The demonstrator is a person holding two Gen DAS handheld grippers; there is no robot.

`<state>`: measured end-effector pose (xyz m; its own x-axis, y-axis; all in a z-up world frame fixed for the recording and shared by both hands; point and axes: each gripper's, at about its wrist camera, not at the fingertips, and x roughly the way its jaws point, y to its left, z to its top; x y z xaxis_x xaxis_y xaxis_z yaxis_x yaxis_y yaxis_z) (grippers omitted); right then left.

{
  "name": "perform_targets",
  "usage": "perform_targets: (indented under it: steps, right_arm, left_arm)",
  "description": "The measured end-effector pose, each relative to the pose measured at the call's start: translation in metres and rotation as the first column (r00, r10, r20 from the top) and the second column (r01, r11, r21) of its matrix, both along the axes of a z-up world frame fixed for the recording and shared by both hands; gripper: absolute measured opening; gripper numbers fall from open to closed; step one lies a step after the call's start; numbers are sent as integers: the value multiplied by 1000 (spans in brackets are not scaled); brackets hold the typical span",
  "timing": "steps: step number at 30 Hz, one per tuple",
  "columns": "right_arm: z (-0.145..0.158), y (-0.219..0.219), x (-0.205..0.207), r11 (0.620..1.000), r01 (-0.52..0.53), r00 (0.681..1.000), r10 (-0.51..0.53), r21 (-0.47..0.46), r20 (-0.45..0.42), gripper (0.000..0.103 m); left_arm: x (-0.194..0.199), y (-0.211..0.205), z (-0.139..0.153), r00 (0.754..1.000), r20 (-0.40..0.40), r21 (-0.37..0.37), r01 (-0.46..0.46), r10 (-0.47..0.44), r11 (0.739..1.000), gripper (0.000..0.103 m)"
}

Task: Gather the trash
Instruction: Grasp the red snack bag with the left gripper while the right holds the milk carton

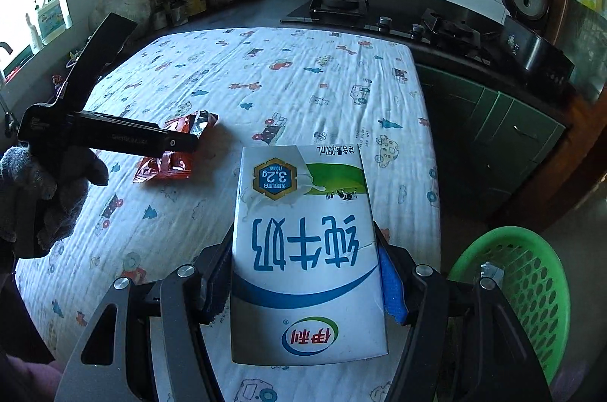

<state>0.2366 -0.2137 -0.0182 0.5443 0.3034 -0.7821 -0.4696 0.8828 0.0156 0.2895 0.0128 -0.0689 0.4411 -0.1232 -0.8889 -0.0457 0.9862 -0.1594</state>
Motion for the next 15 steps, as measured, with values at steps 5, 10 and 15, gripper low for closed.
perform_targets:
  steps: [5, 10, 15]
  right_arm:
    - [-5, -2, -3, 1000, 4, 1000, -4, 2, -10, 62]
    - [-9, -6, -6, 1000, 15, 1000, -15, 4, -19, 62]
    - [-10, -12, -11, 1000, 22, 1000, -22, 4, -20, 62]
  left_arm:
    - [5, -3, -5, 1000, -18, 0, -10, 10, 1000, 84]
    - [12, -12, -6, 999, -35, 55, -12, 14, 998, 85]
    - [11, -9, -11, 999, -34, 91, -35, 38, 995, 85]
